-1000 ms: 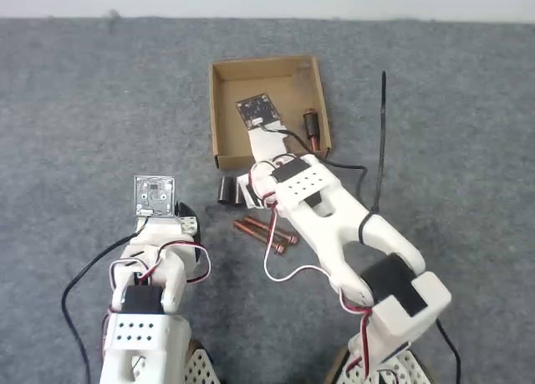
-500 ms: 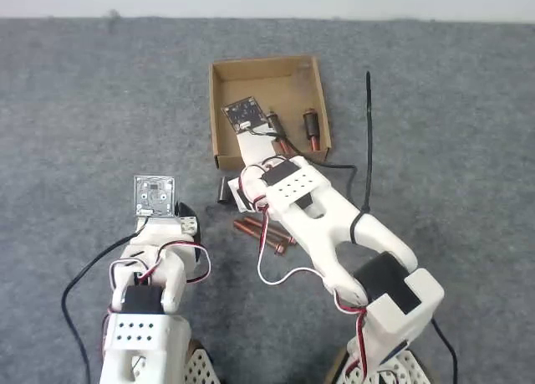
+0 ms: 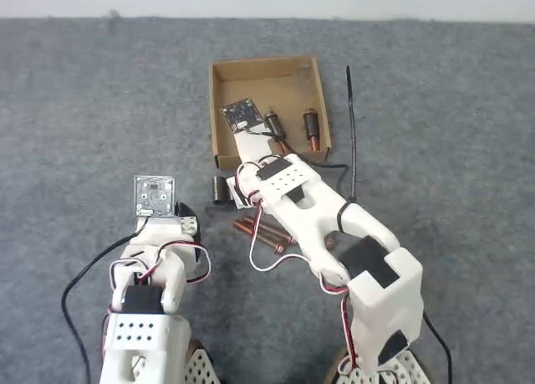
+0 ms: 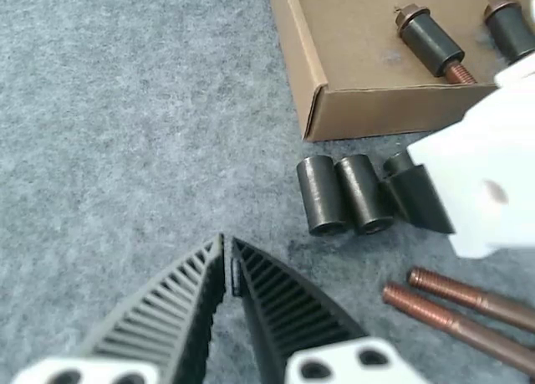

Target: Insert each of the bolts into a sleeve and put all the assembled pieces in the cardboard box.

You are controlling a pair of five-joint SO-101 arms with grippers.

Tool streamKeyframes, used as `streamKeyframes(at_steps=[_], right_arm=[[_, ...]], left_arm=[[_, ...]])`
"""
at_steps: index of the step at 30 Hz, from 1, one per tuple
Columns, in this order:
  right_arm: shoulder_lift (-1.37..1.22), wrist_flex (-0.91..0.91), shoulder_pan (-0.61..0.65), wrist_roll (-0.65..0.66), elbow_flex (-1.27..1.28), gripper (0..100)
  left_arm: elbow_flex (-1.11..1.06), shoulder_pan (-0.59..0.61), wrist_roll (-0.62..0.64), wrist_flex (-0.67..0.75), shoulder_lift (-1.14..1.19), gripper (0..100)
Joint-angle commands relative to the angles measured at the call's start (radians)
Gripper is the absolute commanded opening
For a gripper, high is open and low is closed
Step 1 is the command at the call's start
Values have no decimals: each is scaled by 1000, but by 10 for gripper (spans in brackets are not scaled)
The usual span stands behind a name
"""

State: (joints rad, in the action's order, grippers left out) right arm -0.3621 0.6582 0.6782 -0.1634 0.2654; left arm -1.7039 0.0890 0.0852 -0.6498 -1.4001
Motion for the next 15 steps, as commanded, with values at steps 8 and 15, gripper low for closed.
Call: streamKeyframes(at_steps=[8, 15], right_arm=[[242, 305, -139, -2, -55, 7], [433, 516, -225, -5, -9, 6]], left_arm=[[12, -2, -11, 20, -2, 12], [12, -2, -11, 20, -2, 12]])
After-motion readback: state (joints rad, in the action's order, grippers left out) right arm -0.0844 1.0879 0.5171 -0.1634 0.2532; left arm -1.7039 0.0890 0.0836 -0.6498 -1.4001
